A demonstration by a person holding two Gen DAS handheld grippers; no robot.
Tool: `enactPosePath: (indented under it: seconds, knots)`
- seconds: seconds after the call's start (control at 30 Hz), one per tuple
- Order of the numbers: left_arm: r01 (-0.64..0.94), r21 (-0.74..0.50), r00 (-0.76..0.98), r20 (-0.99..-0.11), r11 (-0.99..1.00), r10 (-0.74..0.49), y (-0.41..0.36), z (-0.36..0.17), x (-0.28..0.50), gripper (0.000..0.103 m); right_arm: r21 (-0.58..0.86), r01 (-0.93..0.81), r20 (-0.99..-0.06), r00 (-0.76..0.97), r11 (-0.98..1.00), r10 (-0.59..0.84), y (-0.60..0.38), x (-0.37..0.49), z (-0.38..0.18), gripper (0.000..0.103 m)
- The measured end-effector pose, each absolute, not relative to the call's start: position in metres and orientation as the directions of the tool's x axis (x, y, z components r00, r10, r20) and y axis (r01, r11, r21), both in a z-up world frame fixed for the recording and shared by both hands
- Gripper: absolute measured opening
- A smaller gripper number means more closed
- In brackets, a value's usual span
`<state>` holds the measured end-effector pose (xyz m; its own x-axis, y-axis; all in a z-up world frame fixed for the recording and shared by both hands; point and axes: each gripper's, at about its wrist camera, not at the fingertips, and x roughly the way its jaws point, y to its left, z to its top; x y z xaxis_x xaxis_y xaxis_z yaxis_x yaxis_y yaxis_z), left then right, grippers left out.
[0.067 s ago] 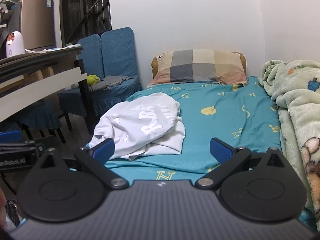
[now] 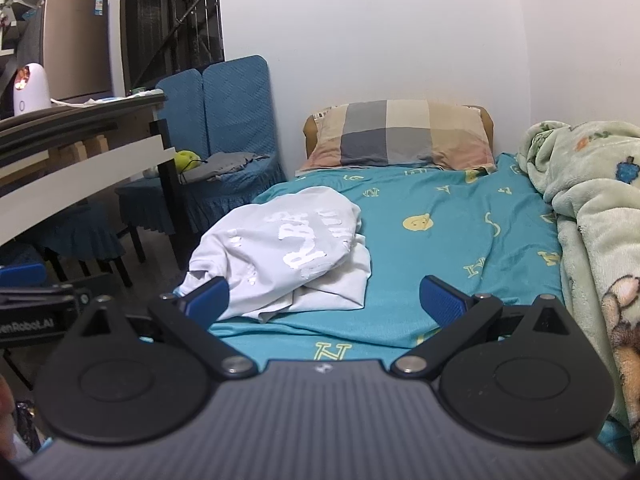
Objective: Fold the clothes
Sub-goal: 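Reach both grippers toward the crumpled white T-shirt on the bed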
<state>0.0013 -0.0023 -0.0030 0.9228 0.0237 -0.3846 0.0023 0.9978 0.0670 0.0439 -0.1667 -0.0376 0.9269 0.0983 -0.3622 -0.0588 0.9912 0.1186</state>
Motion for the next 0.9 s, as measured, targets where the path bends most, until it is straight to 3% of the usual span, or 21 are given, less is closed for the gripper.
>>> enactPosePath:
  seconds: [0.9]
  knots:
    - [0.011, 0.076, 0.904, -0.427, 0.997, 0.022, -0.011, -0.019, 0.012, 0.103, 0.199, -0.059, -0.331, 0.935, 0.978, 0.124, -0.178, 0.043, -0.037, 0.103]
